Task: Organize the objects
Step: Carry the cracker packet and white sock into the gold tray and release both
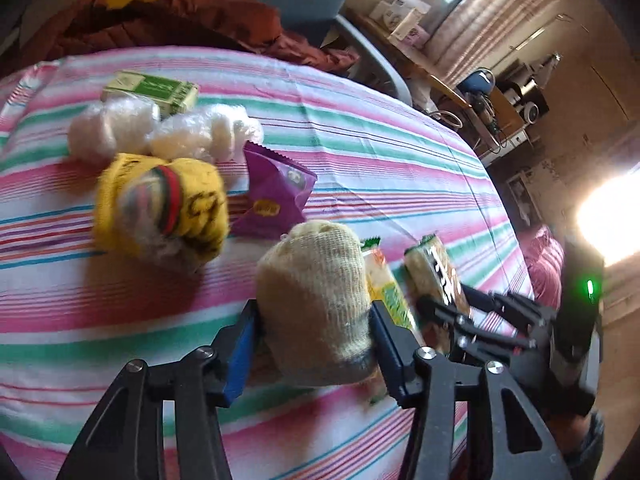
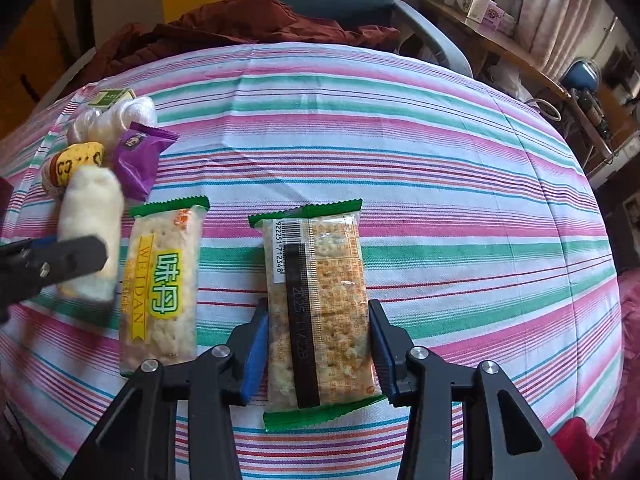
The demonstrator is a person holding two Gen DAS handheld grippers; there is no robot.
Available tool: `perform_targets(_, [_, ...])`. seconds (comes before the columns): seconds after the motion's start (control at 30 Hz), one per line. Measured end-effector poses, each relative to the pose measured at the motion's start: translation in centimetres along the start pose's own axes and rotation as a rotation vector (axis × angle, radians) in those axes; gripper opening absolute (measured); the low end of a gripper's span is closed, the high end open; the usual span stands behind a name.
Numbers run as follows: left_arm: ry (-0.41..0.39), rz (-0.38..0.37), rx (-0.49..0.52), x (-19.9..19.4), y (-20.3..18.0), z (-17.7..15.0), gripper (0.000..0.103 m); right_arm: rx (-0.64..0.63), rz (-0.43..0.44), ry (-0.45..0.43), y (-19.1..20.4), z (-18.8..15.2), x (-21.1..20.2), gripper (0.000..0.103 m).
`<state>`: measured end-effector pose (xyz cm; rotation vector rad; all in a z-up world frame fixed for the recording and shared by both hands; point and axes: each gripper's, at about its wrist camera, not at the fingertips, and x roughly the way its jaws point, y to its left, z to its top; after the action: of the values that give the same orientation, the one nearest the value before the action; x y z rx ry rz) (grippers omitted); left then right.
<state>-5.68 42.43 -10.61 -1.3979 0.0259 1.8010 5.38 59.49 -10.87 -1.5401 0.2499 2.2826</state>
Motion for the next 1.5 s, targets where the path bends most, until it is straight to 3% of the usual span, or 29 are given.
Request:
perform_targets(0.37, [-0.05,0.104,0.1,-5.3,1.9,-4.4,0.053,-0.016,0.067,-0.13,1.4,0.1,-3.3,0.046])
perform_targets(0.67, [-0.168,0.15,0.145,-12.2,3.3,-6.6,0.053,-0.028,0.081,-0.186,3.2,0.5,-5.1,0.046])
perform_targets(1.07, [-0.277,0.199,0.019,-19.9,9.1,-9.6,0.053,-0.075,0.135,-0.253,8.9,0.8,-8.7,0.046])
perform_targets(1.5, [-0.39,0.273,-0.19,-27.8,17.2,-15.9,0.053,-0.251,0.393,-0.278,23.8,0.3,-11.8,0.046])
